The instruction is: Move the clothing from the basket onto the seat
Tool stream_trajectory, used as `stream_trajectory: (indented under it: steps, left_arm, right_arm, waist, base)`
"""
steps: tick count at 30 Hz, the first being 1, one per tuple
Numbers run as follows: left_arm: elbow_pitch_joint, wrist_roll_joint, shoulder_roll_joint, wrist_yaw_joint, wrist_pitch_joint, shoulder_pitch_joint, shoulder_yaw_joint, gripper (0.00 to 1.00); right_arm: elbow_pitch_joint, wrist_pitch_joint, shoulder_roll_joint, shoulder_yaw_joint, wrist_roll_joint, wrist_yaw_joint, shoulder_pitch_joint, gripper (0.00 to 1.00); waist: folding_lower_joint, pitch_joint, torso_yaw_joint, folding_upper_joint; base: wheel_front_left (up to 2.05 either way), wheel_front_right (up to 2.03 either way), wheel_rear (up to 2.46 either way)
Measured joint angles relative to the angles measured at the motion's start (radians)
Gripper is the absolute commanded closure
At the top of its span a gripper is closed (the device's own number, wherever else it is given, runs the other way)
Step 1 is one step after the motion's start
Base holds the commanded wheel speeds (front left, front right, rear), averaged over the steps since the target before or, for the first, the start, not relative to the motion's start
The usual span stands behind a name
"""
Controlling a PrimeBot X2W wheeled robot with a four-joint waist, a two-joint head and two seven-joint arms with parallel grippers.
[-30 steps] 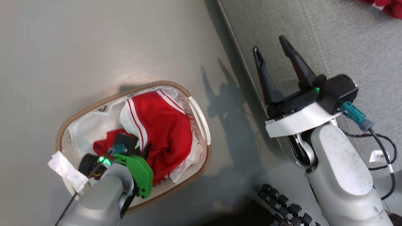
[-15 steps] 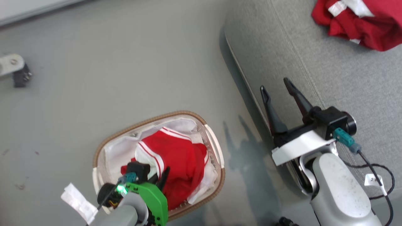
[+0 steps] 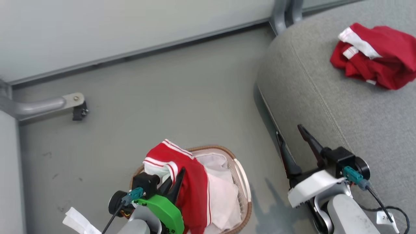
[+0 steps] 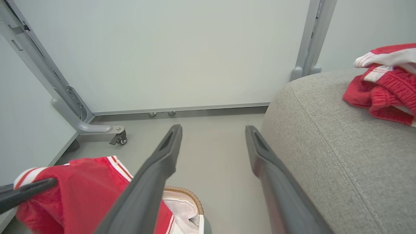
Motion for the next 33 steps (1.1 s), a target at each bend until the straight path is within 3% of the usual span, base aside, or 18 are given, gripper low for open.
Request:
stream_trajectory:
  steps: [11, 22, 33]
  left_arm:
    - [-0.240, 0.122, -0.020, 0.000, 0.000, 0.039, 0.123, 1.00]
    - [-0.423, 0.184, -0.029, 0.000, 0.000, -0.014, 0.149, 1.00]
    - [-0.460, 0.191, -0.038, 0.000, 0.000, -0.028, 0.118, 1.00]
  right_arm:
    - [0.017, 0.000, 0.000, -0.018, 0.001, 0.000, 0.075, 0.00]
    - [0.046, 0.000, 0.000, 0.002, 0.009, 0.000, 0.127, 0.00]
    - [0.095, 0.000, -0.013, 0.199, -0.070, 0.000, 0.096, 0.00]
  waist:
    - [0.0000, -0.119, 0.071, 0.0000]
    - [0.0000, -0.200, 0.108, 0.0000]
    - [0.0000, -0.224, 0.135, 0.0000]
  base:
    - [0.00, 0.00, 0.00]
    - [0.00, 0.00, 0.00]
    - [0.00, 0.00, 0.00]
